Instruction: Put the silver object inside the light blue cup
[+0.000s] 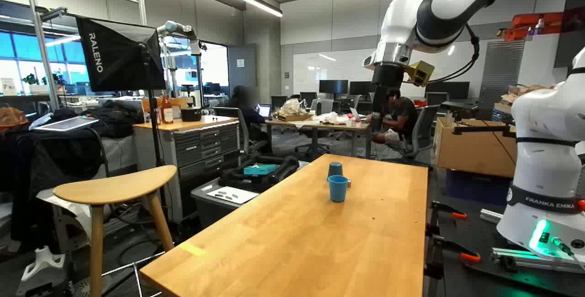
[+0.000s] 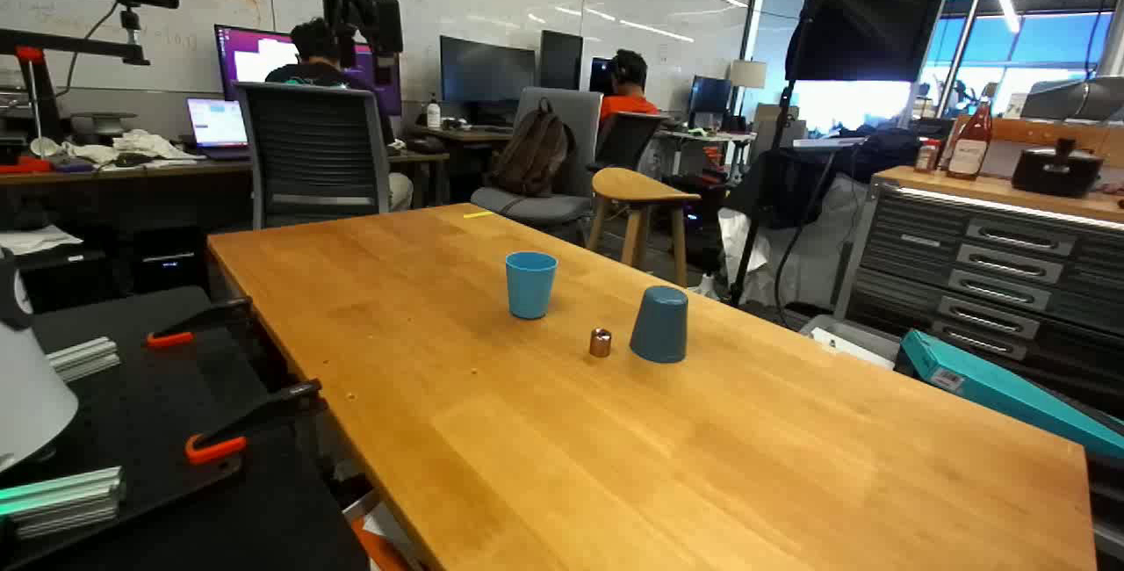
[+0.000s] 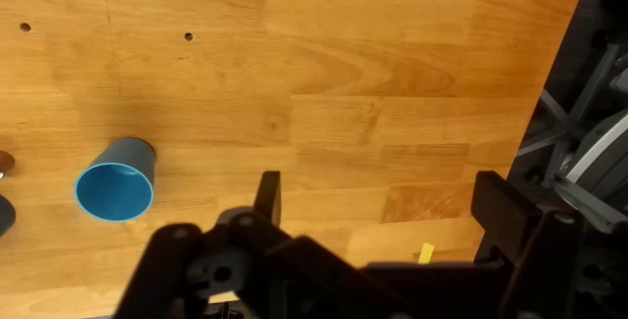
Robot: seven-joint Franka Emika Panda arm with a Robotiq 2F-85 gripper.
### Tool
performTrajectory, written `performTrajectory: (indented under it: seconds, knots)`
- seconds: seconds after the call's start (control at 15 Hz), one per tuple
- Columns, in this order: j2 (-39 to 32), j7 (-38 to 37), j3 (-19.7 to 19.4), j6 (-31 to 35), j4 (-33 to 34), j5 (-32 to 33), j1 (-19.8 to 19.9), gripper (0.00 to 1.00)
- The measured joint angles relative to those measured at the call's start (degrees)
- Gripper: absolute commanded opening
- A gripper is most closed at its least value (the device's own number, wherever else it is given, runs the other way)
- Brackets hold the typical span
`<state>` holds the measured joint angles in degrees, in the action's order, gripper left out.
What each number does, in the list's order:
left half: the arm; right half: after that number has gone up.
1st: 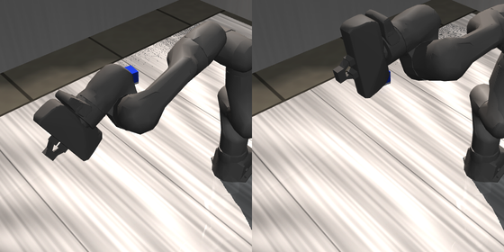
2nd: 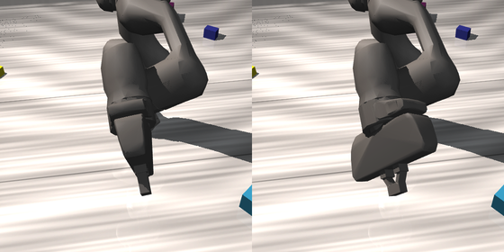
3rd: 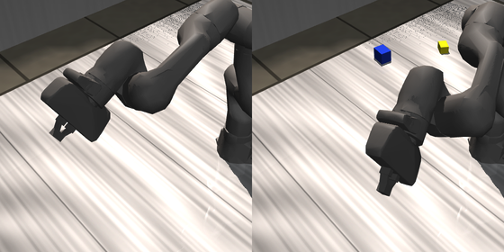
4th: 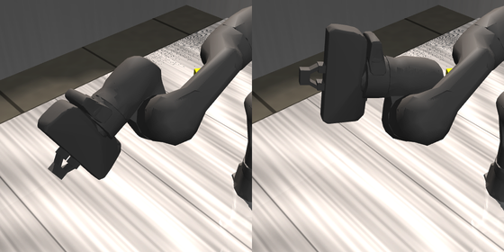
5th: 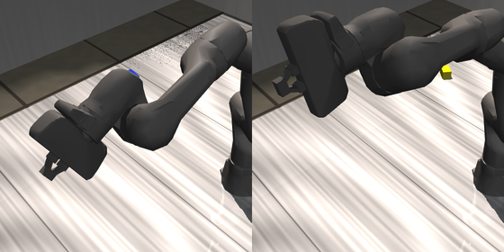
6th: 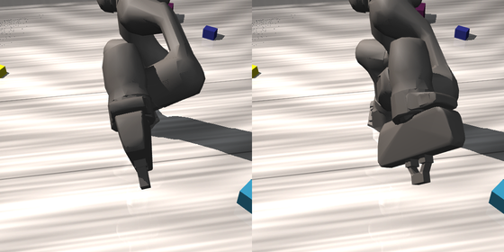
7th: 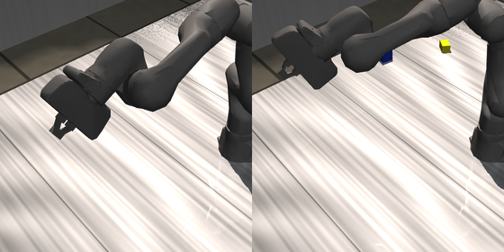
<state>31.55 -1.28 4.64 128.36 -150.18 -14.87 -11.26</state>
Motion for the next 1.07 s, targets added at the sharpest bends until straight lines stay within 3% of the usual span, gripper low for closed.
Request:
performTrajectory:
  seconds: [0.47, 0.6, 0.73, 1.07]
  knots:
    - [-0.1, -0.2, 1.2, 0.5, -0.5, 1.7, 0.0, 1.00]
    - [-1.7, -2.7, 2.6, 5.5, -1.4, 4.3, 1.0, 1.00]
    - [-5.4, -4.4, 2.3, 13.8, -2.1, 6.9, 4.7, 1.00]
    - [-19.3, -9.4, -0.8, 30.2, -1.0, 17.1, 18.6, 1.00]
